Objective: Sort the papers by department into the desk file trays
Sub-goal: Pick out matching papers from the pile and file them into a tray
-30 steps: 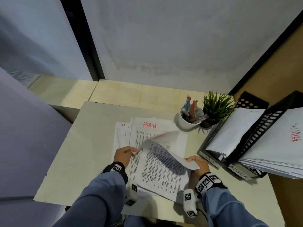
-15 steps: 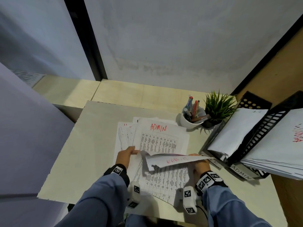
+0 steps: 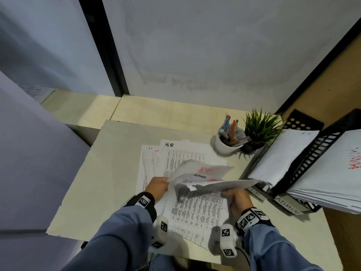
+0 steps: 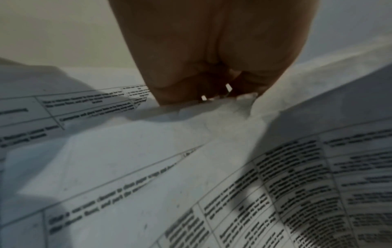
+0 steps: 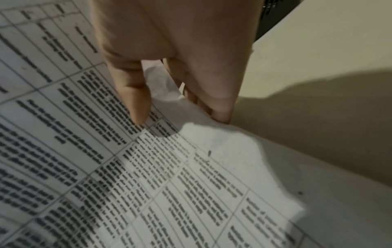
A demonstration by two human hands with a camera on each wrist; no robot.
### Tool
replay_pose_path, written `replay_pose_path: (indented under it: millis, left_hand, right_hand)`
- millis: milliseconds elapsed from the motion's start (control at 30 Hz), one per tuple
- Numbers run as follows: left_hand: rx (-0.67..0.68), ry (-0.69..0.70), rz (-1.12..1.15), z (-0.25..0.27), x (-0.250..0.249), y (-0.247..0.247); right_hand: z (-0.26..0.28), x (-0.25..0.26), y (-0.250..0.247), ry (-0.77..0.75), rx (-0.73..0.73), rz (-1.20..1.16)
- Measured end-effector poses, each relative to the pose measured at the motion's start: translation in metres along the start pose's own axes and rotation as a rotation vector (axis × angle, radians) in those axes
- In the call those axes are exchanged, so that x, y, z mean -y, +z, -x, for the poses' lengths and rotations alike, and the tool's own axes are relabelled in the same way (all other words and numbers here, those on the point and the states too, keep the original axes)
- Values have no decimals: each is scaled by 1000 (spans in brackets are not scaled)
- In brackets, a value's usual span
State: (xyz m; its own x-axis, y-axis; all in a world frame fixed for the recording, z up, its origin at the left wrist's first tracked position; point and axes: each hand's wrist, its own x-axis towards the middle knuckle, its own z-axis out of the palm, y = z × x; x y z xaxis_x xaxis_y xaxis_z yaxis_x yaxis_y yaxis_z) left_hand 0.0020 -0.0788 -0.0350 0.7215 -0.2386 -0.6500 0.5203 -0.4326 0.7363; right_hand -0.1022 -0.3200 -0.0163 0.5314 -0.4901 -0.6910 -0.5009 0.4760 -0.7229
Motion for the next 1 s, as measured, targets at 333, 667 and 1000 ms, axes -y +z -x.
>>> replay_pose_path:
  millis: [333,667,1000]
  left_hand:
    - [114,9,402,36,-35,10]
    - [-155,506,216,67,-96,25]
    - [-150,319,80,60,-69,46]
  right_hand:
    - [17,28,8,-102,-20,-121]
    - [74,98,28,-680,94,-52]
    - [68,57,32,-323,37,120]
